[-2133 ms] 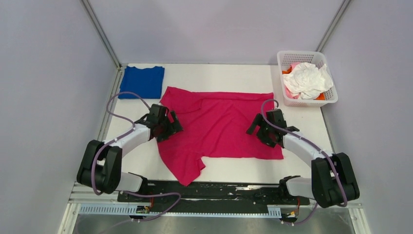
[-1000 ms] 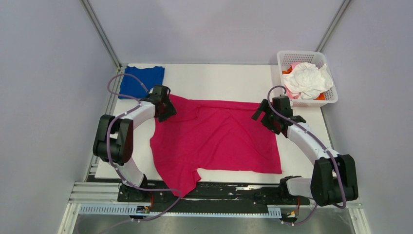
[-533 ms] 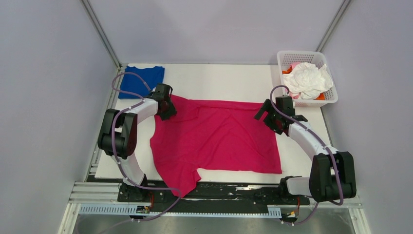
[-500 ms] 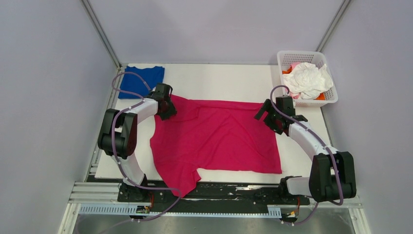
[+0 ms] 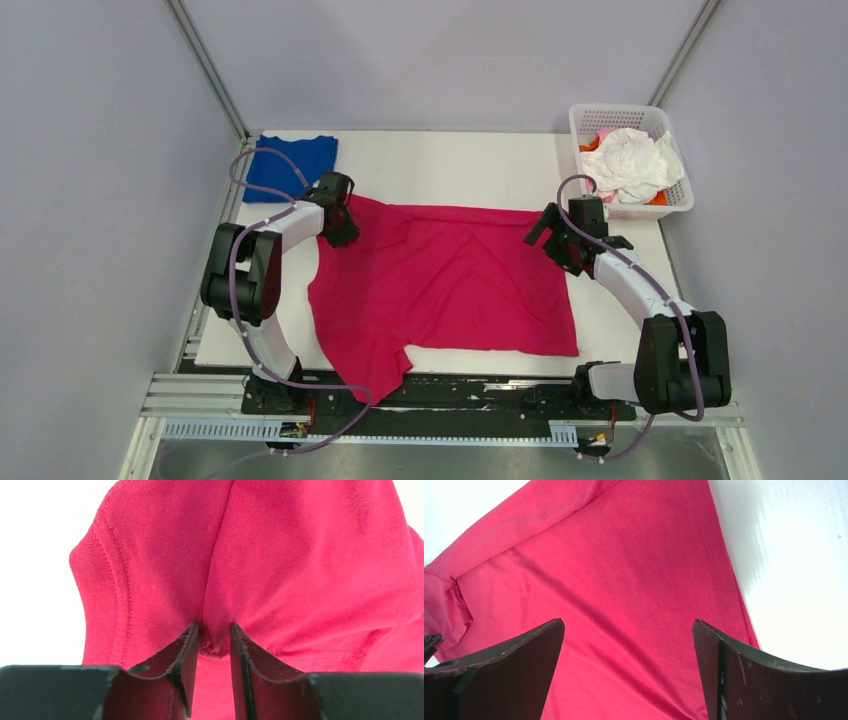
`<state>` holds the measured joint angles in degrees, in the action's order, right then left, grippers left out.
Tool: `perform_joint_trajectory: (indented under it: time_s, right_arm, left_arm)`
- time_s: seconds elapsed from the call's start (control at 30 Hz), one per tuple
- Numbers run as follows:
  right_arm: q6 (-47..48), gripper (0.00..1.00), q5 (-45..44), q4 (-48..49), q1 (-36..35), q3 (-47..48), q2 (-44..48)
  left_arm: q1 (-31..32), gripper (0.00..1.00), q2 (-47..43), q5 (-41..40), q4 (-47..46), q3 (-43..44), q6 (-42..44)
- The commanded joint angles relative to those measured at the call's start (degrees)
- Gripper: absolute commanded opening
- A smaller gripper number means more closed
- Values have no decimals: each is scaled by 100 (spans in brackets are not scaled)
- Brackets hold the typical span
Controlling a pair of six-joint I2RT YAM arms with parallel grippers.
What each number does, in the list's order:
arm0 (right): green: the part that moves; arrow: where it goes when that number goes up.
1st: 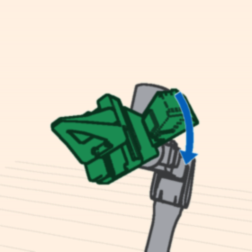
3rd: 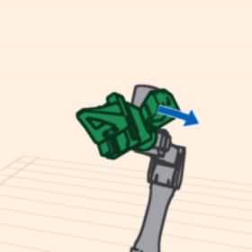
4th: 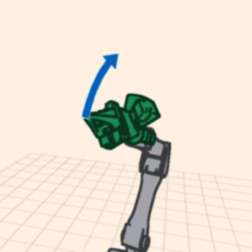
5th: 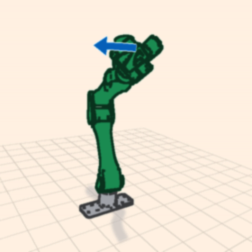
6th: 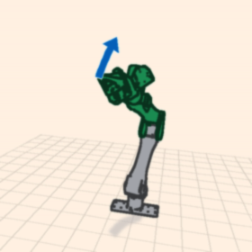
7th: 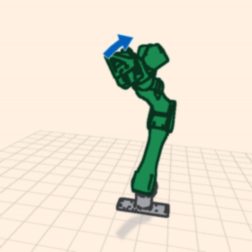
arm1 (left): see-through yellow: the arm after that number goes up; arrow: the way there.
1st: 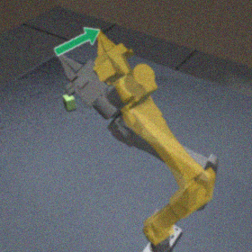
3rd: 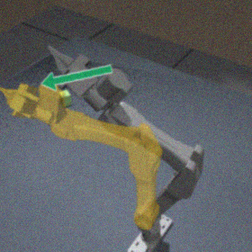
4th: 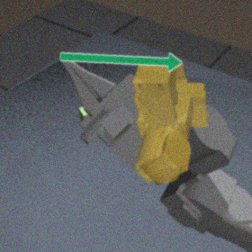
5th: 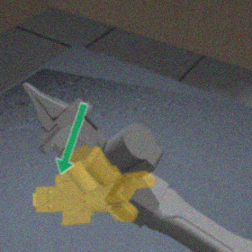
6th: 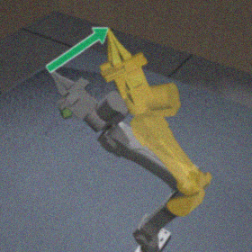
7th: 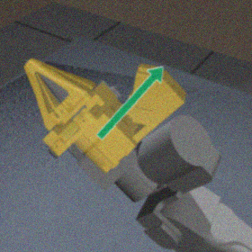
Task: Fold and stack the t-shirts
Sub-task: Flatten out the tshirt
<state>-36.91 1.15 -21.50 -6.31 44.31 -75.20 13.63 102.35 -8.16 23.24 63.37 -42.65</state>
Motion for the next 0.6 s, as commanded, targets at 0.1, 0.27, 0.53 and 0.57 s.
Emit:
perform_joint_trajectory:
  time_s: [0.1,0.27,0.53,0.57]
  right_arm:
    - [87,100,13,255,58,86,18]
    - [87,100,-33,259,66,108,-27]
    - [-65,99,-489,282,92,341,-214]
    - [-97,99,-553,301,100,409,-281]
  left_arm:
    - [-18,25,37,199,54,291,84]
    - [-18,8,-193,297,54,294,41]
    - [-13,0,-446,678,-236,268,71]
    - [-17,0,-484,717,-274,275,63]
